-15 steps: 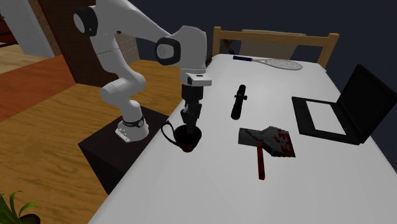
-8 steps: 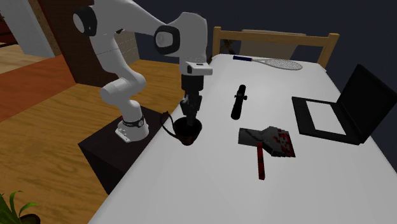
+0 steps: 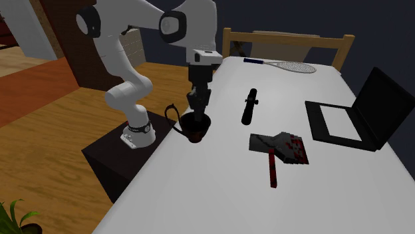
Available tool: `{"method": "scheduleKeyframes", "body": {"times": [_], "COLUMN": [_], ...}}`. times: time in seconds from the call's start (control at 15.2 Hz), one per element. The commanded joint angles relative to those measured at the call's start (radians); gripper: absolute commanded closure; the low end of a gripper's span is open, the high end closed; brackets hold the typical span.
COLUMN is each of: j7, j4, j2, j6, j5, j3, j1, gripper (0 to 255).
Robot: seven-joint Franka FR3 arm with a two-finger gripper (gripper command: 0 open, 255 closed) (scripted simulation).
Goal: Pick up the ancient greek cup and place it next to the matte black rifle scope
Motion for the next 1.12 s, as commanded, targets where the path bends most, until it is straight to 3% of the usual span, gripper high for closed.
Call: {"method": "scheduleKeyframes", "body": {"times": [0.0, 0.26, 1.06], "j7": [-0.006, -0.020, 0.236], "j4": [0.029, 0.081, -0.015], "j2": [0.003, 0.007, -0.130], "j6": [-0.026, -0.072, -0.194], "j5": [0.003, 0.008, 0.065], "j3": [0.002, 0.004, 0.203], "j1": [0.001, 0.002, 0.105], "gripper": [255, 255, 255]}}
